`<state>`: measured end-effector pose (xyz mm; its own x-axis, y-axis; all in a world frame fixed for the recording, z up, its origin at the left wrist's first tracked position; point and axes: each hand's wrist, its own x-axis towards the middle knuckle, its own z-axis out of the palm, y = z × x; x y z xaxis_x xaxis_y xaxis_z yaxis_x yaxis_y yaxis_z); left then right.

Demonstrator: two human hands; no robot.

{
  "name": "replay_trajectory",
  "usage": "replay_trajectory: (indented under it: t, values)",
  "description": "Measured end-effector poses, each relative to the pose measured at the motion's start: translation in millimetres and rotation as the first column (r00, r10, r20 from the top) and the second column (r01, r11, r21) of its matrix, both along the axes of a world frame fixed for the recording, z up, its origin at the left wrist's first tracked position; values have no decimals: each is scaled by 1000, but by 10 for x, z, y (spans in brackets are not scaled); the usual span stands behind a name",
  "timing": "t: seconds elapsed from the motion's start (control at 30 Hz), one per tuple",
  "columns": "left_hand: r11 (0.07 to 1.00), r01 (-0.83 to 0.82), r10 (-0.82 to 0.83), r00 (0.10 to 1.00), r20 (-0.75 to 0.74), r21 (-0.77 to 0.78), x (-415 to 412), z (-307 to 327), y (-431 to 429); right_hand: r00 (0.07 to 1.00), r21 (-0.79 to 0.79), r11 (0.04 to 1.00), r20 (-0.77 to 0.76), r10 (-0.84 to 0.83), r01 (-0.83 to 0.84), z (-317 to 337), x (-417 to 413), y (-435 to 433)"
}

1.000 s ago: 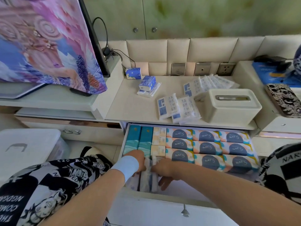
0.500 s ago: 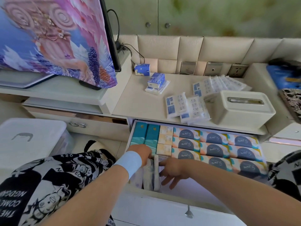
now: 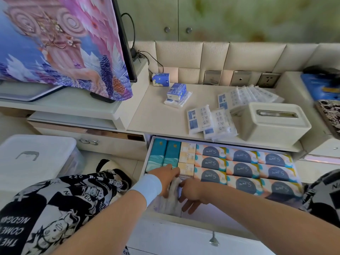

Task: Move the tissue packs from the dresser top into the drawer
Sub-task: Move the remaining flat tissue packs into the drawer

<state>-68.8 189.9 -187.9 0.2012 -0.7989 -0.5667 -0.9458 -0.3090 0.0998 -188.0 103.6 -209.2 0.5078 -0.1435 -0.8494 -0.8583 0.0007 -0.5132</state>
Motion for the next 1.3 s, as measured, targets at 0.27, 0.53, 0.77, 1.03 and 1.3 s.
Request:
replay_trajectory:
  t: [0.27,0.53,0.77,1.03,1.3]
  values:
    - [970,-200,194,979,-57,-135,-13,58,39,996,19,996,-8,84,-84,-5,-67,-8]
    - [913,-379,378,925,-38,-150,-145,29,-128,997,-26,997,-17,78,-79,13,-111,-67]
    - [862,-503,480,781,-400,52,12,306,-208,945,109,958,-230,-234,264,159,-158,-254]
    - [937,-350,289,769,-571,4,42,488,0,939,331,886,-221,-263,326,279,-213,-437]
    - [978,-106,172,897,-408,179,-42,410,-32,982,-43,999,-188,-32,25,470,-262,-541]
